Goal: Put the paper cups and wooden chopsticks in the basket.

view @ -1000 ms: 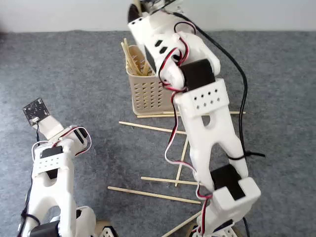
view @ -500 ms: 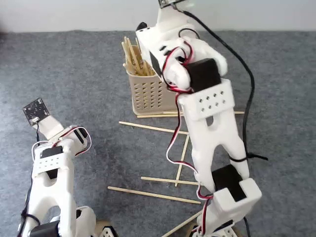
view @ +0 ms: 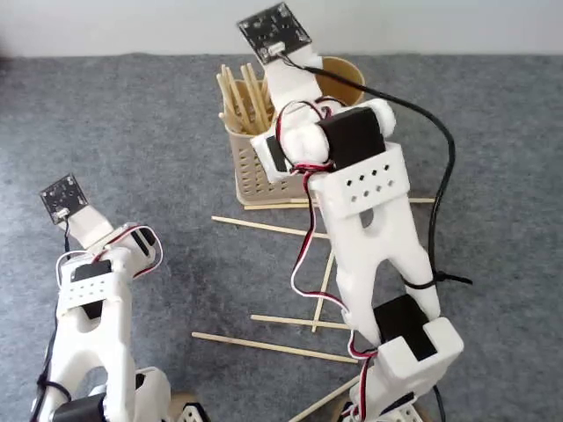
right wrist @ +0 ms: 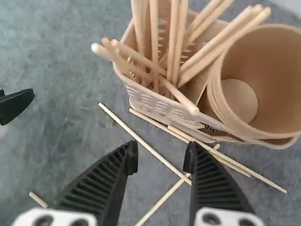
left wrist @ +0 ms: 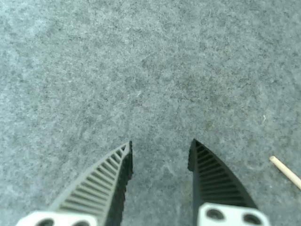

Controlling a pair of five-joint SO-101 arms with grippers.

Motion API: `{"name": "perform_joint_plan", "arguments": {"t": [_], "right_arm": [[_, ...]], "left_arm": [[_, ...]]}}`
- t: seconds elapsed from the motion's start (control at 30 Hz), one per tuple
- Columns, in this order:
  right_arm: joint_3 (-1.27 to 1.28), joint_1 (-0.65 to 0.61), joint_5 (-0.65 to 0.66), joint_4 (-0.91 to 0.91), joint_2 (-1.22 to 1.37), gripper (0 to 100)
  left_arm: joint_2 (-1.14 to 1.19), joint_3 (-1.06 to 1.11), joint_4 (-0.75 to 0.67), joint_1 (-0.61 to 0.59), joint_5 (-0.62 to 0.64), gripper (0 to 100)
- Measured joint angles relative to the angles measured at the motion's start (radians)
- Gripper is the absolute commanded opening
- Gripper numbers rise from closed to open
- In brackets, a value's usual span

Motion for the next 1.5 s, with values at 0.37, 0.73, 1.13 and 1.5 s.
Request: {"name": "perform_joint_plan", "arguments": {"t": [0.37,0.73,1.13,1.5], "right_arm": [[0.506,-0.121,0.032,0.003,-0.239,17.0],[1.214,-0.262,0.015,-0.209,-0.522,36.7],[1.758,-0.453,0.008,-0.614,-0.695,37.6],[1.774,-0.54,-0.002,-0.663,-0.695,37.7]], "left_arm": [[0.0,0.0,0.0,0.0,0.0,19],[0.0,0.0,0.0,0.0,0.0,19],[0.0,0.0,0.0,0.0,0.0,19],[0.0,0.0,0.0,0.0,0.0,19]]}}
